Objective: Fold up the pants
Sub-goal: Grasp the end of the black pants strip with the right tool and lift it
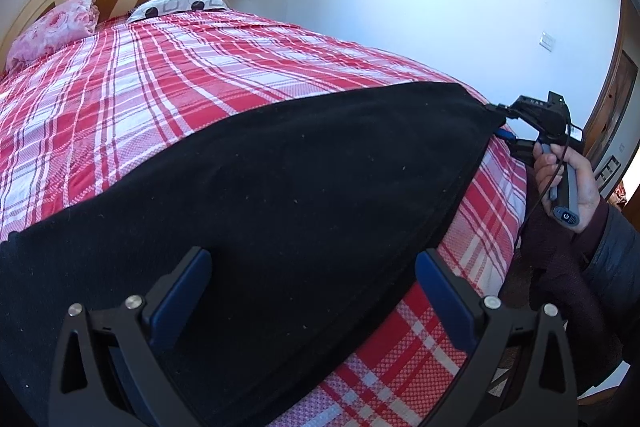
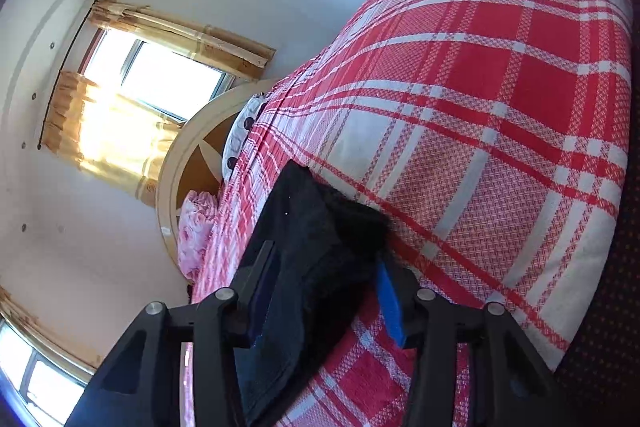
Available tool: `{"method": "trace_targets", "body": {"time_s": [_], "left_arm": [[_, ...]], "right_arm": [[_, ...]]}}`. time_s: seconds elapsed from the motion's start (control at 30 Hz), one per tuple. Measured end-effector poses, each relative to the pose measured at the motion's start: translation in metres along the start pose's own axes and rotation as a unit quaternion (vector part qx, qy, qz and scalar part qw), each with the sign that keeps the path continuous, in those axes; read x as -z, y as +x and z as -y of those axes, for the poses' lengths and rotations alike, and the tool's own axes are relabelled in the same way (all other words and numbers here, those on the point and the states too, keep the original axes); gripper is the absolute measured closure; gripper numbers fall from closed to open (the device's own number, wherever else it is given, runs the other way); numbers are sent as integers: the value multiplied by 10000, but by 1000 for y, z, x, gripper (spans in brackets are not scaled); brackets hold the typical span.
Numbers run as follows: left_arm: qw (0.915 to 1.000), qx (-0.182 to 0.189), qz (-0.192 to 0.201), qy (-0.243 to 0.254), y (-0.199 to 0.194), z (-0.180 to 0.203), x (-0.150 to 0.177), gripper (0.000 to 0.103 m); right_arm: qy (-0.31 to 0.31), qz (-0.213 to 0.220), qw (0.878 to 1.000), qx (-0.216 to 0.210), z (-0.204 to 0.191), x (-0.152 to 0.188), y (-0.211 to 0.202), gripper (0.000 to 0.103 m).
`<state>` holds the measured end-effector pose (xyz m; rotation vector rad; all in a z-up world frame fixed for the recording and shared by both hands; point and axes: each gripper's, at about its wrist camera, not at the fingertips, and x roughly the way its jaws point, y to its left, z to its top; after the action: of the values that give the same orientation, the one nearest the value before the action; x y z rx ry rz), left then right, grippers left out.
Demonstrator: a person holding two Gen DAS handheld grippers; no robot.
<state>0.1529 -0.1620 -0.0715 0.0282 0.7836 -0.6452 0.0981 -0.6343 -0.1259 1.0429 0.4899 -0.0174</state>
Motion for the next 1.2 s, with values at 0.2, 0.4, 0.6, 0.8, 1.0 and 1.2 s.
{"method": "trace_targets", "body": {"time_s": [0.2, 0.4, 0.6, 0.8, 1.0, 1.2], "left_arm": [[10000, 53, 12, -68, 1, -2, -2, 0], [9995, 195, 81, -219, -2, -8, -3, 0], [9918, 878, 215, -902, -15, -23, -5, 0], [9910, 973, 286, -877, -23, -20, -5, 0], [9909, 988, 229, -887, -22, -21, -4, 0], [9896, 1085, 113, -940, -12, -18, -7, 0]], "right_arm": [[-387, 137, 9991, 54, -15, 1, -8, 89], [-1498, 187, 9885, -2, -72, 17, -19, 90], [-3235, -290, 9436, -641, -165, 81, -18, 90], [-4066, -937, 9041, -917, -209, 158, 12, 90], [-4708, -1563, 8649, -767, -218, 226, 47, 90], [-5571, -1869, 8082, -388, -212, 255, 61, 90]]}}
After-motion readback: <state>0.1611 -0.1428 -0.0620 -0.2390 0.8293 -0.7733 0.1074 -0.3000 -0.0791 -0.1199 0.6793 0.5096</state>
